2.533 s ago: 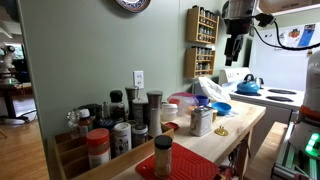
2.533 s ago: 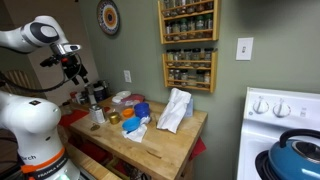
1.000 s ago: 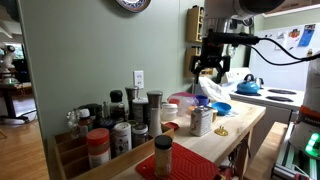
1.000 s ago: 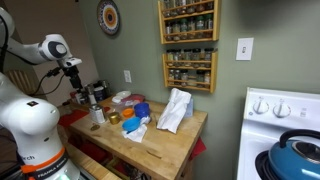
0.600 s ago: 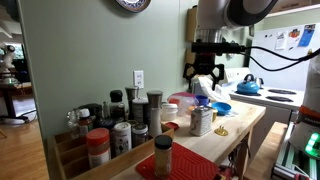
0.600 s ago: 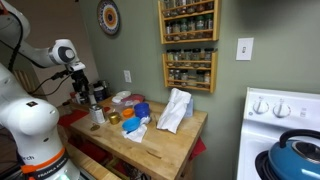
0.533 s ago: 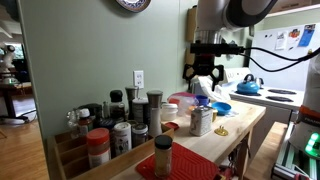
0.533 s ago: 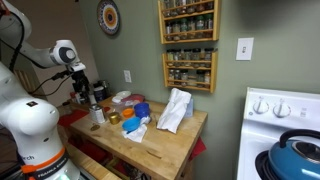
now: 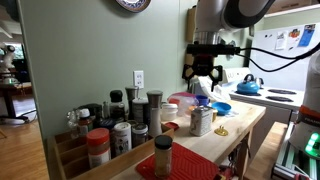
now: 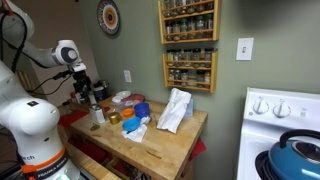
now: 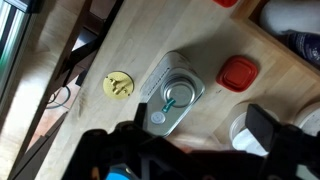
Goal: Rotate the can to face the left
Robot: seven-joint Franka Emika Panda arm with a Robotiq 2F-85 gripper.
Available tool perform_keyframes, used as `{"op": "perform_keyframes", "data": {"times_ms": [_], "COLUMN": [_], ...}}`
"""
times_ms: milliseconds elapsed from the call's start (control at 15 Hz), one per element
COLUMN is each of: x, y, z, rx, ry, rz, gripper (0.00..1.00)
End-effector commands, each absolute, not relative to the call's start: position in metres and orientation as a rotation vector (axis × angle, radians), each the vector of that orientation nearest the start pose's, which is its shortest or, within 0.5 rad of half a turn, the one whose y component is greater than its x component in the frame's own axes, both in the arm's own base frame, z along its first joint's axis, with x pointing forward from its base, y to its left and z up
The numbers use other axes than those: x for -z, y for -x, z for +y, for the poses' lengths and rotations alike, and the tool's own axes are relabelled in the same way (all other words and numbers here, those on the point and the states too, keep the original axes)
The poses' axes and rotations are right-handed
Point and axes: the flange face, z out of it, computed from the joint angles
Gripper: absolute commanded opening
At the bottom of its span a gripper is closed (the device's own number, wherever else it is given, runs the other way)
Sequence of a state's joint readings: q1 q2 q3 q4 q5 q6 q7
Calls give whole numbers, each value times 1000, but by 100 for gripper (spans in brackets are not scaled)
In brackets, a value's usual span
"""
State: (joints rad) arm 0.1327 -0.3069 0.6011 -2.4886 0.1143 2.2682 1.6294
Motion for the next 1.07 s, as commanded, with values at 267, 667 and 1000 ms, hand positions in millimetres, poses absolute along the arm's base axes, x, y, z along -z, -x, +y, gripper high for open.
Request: {"op": "perform_keyframes", "data": {"times_ms": [267, 667, 1000], "x": [-355, -325, -305], "y": [-345, -355, -354], "z": [281, 262, 251], "rx": [69, -7, -59], "ry": [2513, 2464, 2411], "rz": [1868, 1925, 1978], "gripper": [100, 100, 100]}}
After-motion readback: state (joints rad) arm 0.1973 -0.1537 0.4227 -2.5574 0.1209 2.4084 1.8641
